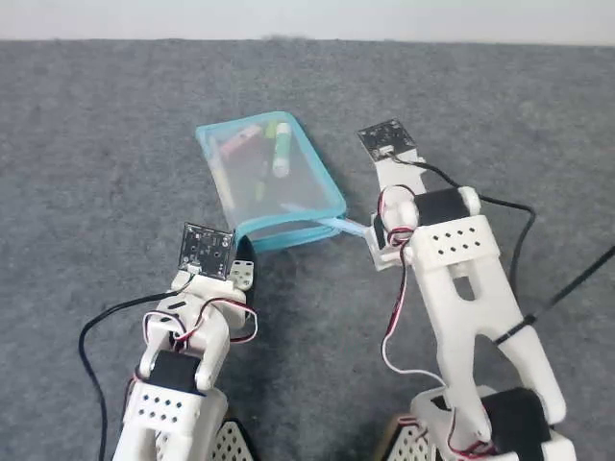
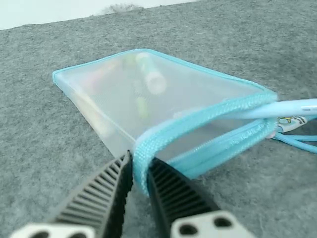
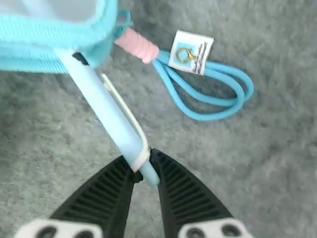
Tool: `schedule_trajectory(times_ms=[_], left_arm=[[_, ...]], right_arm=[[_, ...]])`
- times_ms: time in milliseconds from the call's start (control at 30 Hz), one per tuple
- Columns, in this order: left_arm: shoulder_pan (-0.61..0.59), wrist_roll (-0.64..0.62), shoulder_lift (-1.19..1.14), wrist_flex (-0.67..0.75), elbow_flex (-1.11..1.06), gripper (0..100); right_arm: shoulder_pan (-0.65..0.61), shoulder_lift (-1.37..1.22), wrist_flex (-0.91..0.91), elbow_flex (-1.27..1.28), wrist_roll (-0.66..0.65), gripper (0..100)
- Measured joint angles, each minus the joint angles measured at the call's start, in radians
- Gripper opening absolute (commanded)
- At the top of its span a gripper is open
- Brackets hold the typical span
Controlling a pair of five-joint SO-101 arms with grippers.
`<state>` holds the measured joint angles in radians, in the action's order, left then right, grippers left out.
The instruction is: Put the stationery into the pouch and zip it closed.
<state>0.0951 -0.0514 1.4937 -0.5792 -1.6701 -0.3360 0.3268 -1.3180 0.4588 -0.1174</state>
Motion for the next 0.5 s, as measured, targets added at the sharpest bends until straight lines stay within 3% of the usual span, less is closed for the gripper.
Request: schedule_trajectory(times_ms=[133, 233, 400, 500], left_arm=[[0.000, 0.000, 0.000, 0.000, 0.000, 1], [0.000, 0.000, 0.000, 0.000, 0.000, 1], [0.000, -0.005, 0.000, 0.000, 0.000, 1], [0.000, 0.000, 0.000, 0.000, 0.000, 1]], right_arm=[[-0.074, 0.000, 0.015, 0.000, -0.012, 1.0], [-0.087, 0.014, 0.015, 0.000, -0.104, 2.0], [-0.143, 0.120, 0.017, 0.000, -0.178, 16.2], [-0.204, 0.164, 0.017, -0.003, -0.213, 18.0]])
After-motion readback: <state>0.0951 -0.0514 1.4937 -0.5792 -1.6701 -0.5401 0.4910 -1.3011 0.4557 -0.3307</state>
